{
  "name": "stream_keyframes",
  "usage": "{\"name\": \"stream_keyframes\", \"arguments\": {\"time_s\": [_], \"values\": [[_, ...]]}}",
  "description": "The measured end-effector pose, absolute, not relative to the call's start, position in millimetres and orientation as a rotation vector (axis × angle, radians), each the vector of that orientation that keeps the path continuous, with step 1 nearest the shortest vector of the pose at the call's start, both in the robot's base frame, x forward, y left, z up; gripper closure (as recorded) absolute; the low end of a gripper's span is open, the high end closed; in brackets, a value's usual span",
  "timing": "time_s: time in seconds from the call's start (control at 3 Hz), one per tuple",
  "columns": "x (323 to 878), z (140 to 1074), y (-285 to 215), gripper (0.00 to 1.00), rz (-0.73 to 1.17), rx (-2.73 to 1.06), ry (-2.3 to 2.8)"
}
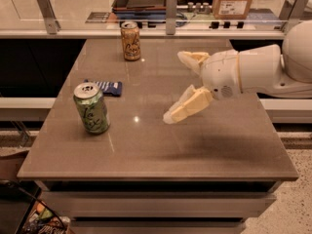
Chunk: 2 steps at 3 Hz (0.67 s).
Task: Pick green can
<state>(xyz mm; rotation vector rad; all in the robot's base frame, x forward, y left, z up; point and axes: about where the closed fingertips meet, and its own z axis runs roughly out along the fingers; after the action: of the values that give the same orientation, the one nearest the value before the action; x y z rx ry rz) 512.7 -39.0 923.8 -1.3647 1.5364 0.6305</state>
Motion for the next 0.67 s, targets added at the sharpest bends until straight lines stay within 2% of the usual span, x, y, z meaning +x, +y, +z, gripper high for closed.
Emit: {"name": "stream_keyframes", "arguments": {"time_s": [0.33,0.67], "values": [[509.1,927.2,-12.3,0.00,0.709,-1.366,1.428],[509.1,927.2,-12.2,0.00,0.709,-1.366,1.428]]}}
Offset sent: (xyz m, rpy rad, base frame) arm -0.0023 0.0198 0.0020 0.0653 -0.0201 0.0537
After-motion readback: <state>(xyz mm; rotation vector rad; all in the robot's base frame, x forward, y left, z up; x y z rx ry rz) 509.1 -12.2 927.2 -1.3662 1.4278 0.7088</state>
